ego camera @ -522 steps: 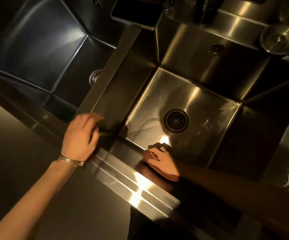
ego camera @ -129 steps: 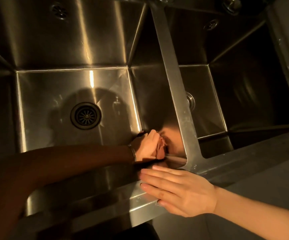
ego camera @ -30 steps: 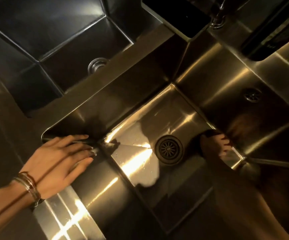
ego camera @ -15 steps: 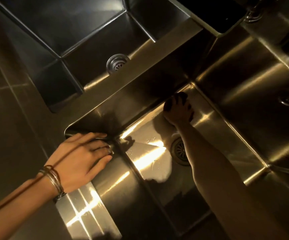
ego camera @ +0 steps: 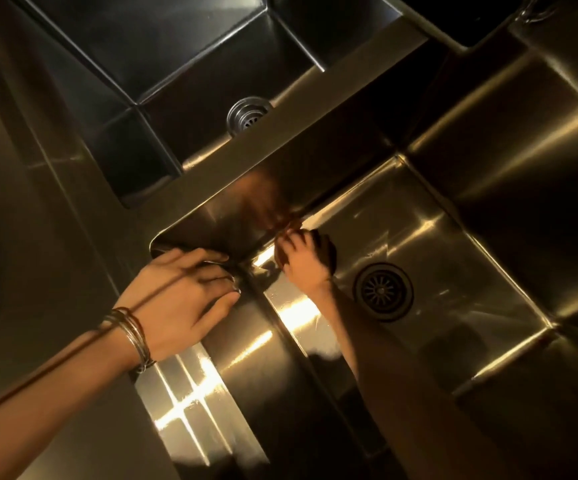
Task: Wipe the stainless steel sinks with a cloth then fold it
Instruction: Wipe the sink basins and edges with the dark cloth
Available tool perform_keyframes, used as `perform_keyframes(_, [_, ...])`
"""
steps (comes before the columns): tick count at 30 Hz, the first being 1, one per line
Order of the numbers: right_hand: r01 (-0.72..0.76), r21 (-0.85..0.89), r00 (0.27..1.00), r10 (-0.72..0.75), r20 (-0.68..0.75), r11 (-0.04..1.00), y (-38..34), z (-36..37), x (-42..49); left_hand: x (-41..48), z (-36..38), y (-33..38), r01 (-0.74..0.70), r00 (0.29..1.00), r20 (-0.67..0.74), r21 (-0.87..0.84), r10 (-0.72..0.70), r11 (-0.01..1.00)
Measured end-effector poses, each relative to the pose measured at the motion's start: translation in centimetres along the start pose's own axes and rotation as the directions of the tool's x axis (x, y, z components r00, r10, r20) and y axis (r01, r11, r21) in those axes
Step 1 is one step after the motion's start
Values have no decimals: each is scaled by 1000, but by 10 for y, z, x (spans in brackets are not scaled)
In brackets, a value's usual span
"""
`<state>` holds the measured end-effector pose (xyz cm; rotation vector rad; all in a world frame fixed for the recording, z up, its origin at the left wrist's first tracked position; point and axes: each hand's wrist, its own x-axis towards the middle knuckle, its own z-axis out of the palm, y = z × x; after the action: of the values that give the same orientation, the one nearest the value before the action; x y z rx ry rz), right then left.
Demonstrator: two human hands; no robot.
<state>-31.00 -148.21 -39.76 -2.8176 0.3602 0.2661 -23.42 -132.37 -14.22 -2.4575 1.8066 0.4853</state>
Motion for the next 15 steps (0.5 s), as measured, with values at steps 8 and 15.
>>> perform_keyframes(8, [425,1,891,-418,175,905,44,25,-50,2,-3,2,-15,999,-39,19,16,1000])
perform_keyframes(15, [109,-24,993,-110,-40,994,-37,2,-14,1,3,-1,-34,998,-60,36,36,999])
